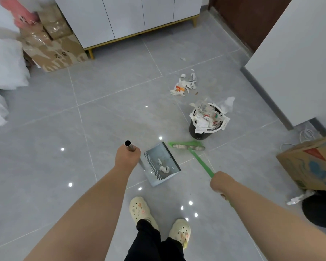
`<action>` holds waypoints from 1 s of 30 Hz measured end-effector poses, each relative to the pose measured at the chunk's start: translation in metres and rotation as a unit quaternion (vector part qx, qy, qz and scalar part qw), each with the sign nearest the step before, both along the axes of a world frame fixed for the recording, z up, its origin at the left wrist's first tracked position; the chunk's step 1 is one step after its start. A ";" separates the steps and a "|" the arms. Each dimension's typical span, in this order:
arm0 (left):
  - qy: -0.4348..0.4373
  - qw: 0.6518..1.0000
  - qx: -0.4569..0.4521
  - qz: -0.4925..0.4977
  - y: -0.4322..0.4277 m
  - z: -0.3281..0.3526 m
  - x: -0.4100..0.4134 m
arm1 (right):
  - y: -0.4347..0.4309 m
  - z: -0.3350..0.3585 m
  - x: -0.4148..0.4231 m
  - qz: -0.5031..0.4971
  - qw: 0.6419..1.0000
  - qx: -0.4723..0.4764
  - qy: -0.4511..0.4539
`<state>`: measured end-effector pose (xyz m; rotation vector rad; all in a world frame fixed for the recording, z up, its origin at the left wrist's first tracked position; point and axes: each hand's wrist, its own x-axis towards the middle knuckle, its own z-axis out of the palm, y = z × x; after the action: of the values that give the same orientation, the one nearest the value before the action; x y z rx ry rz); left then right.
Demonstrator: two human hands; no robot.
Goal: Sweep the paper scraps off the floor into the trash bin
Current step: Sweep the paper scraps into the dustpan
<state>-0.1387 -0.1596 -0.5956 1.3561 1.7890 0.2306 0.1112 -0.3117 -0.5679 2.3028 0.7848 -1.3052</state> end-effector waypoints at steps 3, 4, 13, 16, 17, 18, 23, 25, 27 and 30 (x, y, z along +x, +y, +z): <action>0.028 0.999 0.012 0.020 -0.002 0.003 0.007 | 0.012 0.006 -0.020 -0.018 0.997 -0.024 0.072; 0.029 0.999 0.015 0.026 -0.004 0.004 0.008 | 0.016 0.012 -0.023 -0.026 0.995 -0.023 0.098; 0.040 0.998 0.020 0.036 -0.018 0.013 -0.001 | 0.016 0.040 -0.020 -0.009 0.997 0.042 0.072; 0.036 0.997 0.017 0.066 -0.030 0.013 -0.010 | 0.017 0.034 -0.022 -0.001 0.999 0.038 0.031; 0.035 0.996 0.020 0.074 -0.035 0.012 -0.013 | 0.017 0.035 -0.025 -0.011 0.999 0.020 0.037; 0.035 0.996 0.025 0.077 -0.038 0.011 -0.014 | 0.016 0.034 -0.029 -0.027 0.998 0.002 0.052; 0.024 0.993 0.014 0.111 -0.036 0.012 -0.006 | 0.004 0.030 -0.036 -0.178 0.969 -0.034 0.167; 0.010 0.990 0.016 0.139 -0.039 0.012 -0.001 | 0.010 0.041 -0.032 -0.224 0.955 0.008 0.194; -0.002 0.987 0.024 0.157 -0.041 0.011 0.003 | 0.019 0.049 -0.029 -0.179 0.962 0.059 0.197; -0.004 0.982 0.032 0.188 -0.036 0.013 0.004 | 0.039 0.049 -0.030 -0.158 0.967 0.099 0.175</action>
<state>-0.1343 -0.1957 -0.5828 1.0464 2.0376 0.4987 0.0813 -0.2731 -0.5186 2.4620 0.6992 -1.8902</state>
